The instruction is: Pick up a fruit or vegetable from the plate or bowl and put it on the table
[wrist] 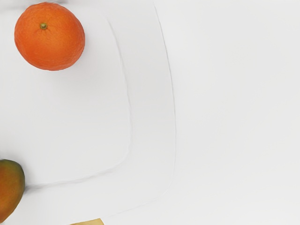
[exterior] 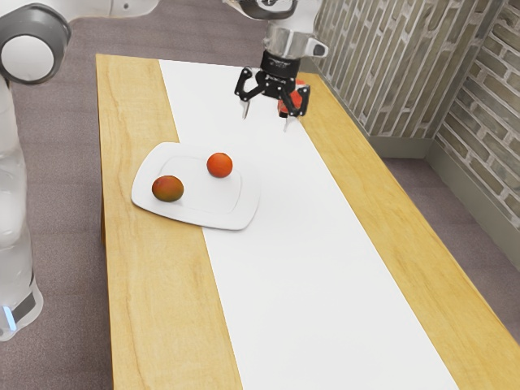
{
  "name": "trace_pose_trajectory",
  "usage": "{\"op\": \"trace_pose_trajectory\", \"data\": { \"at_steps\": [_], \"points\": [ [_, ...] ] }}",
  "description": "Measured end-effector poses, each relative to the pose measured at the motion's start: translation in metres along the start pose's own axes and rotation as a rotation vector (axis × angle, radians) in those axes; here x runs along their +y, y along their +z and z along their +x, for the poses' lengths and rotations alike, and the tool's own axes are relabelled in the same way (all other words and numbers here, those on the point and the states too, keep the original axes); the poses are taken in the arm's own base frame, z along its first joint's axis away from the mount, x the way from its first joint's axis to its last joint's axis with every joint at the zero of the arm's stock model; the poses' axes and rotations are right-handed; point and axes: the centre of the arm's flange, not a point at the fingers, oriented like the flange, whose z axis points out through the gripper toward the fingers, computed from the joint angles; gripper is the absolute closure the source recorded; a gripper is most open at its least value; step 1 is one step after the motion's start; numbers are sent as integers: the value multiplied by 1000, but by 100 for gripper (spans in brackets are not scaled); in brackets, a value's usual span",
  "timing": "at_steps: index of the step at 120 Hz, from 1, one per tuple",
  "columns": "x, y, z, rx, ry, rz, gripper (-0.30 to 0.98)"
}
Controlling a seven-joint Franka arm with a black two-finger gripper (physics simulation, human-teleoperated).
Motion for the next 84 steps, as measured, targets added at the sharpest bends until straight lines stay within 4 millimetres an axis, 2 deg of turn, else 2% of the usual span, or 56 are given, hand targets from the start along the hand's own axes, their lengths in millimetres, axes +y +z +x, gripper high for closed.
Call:
{"op": "trace_pose_trajectory", "data": {
  "at_steps": [11,20,31,37,48,55,60,66,76,84],
  "points": [
    [-28,0,16,14,51,-12,0],
    [-39,8,24,53,125,40,0],
    [-49,15,4,75,247,86,0],
    [-54,18,4,79,297,99,0],
    [-75,47,20,34,340,127,0],
    [-101,65,12,30,381,103,0],
    [-111,75,7,41,414,84,0],
    [-111,84,8,57,455,74,0],
    [-101,97,17,86,519,60,0],
    [-99,107,32,99,543,52,0]
  ]
}}
